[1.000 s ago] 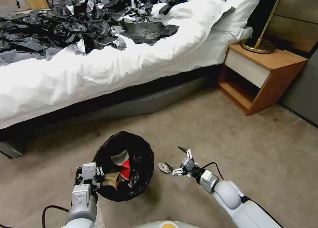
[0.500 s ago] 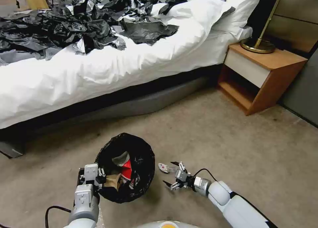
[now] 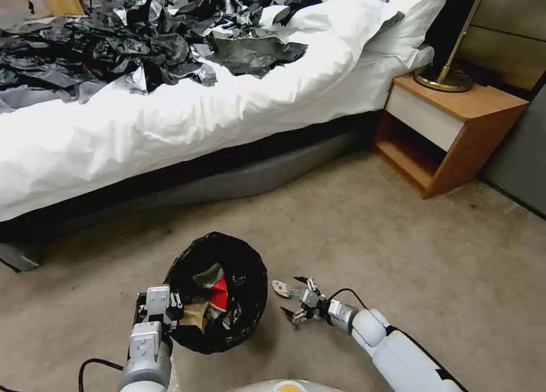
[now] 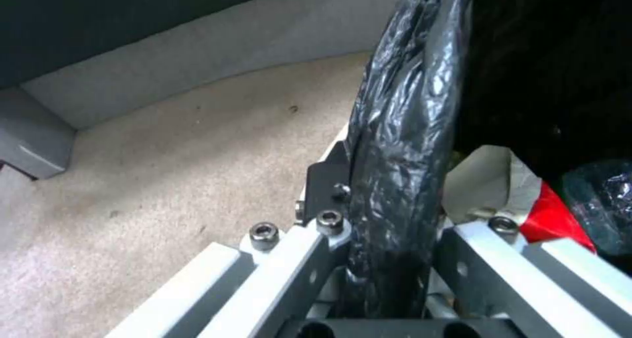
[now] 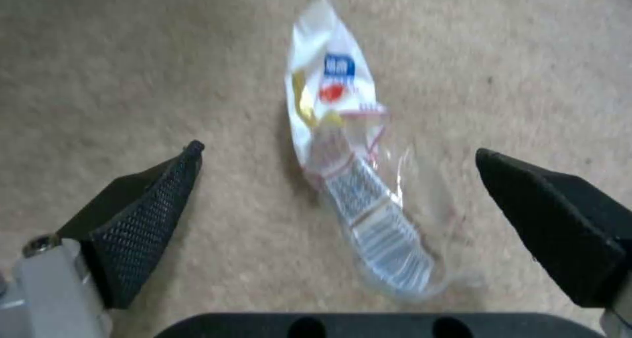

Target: Pick up the trash bin, then pick up the garbage from the floor and place it into the trash bin.

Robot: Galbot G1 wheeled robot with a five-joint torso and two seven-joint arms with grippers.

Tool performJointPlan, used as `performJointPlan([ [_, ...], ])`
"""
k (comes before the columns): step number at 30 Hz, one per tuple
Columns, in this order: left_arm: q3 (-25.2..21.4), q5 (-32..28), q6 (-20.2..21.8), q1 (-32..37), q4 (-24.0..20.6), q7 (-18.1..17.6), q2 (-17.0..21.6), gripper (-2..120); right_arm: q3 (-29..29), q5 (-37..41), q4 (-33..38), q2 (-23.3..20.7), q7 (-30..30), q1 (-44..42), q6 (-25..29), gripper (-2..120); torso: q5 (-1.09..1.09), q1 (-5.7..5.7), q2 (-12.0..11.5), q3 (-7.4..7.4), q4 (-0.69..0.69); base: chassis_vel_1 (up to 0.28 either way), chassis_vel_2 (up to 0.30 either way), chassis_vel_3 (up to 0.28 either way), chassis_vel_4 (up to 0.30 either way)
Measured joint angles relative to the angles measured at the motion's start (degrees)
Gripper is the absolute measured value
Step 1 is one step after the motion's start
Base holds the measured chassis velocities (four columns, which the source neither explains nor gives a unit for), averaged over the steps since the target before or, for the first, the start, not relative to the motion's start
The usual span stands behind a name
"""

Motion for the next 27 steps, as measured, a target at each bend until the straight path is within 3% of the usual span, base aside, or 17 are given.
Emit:
performJointPlan([
  [11, 0.2, 0.7, -0.3, 0.5, 0.0, 0.0, -0.3, 1, 1.0, -1.1, -6.8, 2.8, -0.1, 2.9, 0.8, 100, -0.03, -0.01, 0.0, -0.01, -0.02, 0.0, 0.0, 0.0, 0.0],
  [20, 0.1, 0.8, -0.6, 0.8, 0.0, 0.0, -0.4, 1, 1.5, -1.4, -9.6, 3.6, -0.4, 4.2, 2.1, 86, 0.0, 0.0, 0.0, -0.01, 0.01, 0.0, 0.0, 0.0, 0.0],
  [23, 0.3, 0.8, -0.7, 0.6, 0.1, 0.0, -0.3, 1, 1.5, 0.3, -8.6, 3.2, -0.4, 3.6, 1.7, 72, 0.05, -0.01, 0.0, 0.0, 0.02, 0.0, 0.0, 0.0, 0.0],
  [27, 0.3, 0.8, -0.7, 0.5, 0.1, 0.0, -0.3, 1, 1.5, 1.1, -8.2, 3.1, -0.4, 3.2, 1.4, 65, 0.04, -0.01, 0.0, 0.0, 0.03, 0.0, 0.0, 0.0, 0.0],
])
